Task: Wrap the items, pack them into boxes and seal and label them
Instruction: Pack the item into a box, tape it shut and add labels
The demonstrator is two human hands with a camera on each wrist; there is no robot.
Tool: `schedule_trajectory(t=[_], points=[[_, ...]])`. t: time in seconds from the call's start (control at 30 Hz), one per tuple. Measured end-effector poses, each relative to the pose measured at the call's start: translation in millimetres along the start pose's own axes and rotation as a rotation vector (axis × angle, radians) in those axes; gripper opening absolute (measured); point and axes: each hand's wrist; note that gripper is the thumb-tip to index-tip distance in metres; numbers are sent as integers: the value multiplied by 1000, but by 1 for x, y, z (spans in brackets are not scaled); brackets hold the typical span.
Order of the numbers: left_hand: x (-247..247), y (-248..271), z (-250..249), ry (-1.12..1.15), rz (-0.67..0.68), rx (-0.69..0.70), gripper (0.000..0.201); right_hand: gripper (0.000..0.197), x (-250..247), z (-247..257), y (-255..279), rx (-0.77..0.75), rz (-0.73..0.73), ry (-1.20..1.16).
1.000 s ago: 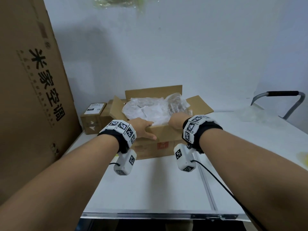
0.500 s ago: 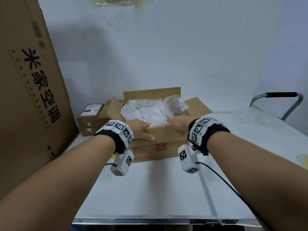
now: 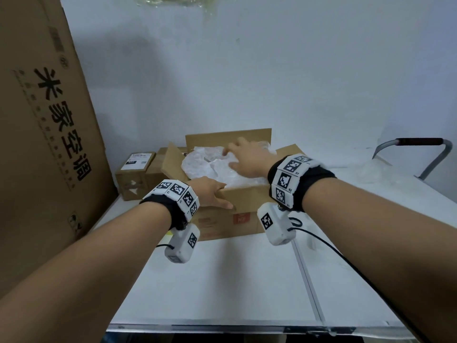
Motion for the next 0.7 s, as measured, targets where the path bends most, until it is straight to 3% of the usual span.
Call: schedule_trajectory(t=[0.07,0.13,0.2,0.27,0.4,0.57,0.63,0.7], points=[[0,2,0,8,-3,8,79,41,17,7,-5,-34,143,12],[2,4,1,4,-7,20,79,45,34,5,-12,77,272,1],[4,5,2,-1,-18,27,83,62,39,4,-13,98,340,-48],[5,4,3,-9,-25,27,87,80,44,2,-14,117,366,-56],[3,4,4,-2,8,32,87,92,50,-3,-15,138,426,-146],[-31,23,7,-79,105,77,61,115,56,-14,-18,42,417,-172],[-53,32,9,-114,117,53,51,114,57,-18,-17,-16,405,-127],[-74,34,6,-131,24,61,38,102,57,-21,-14,-68,392,-69]])
Point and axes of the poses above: each hand's wrist, its own y-axis away from the middle knuckle, its own x-axis out of the palm, z = x × y, and after that the axes turned 7 degrees about z, right-handed
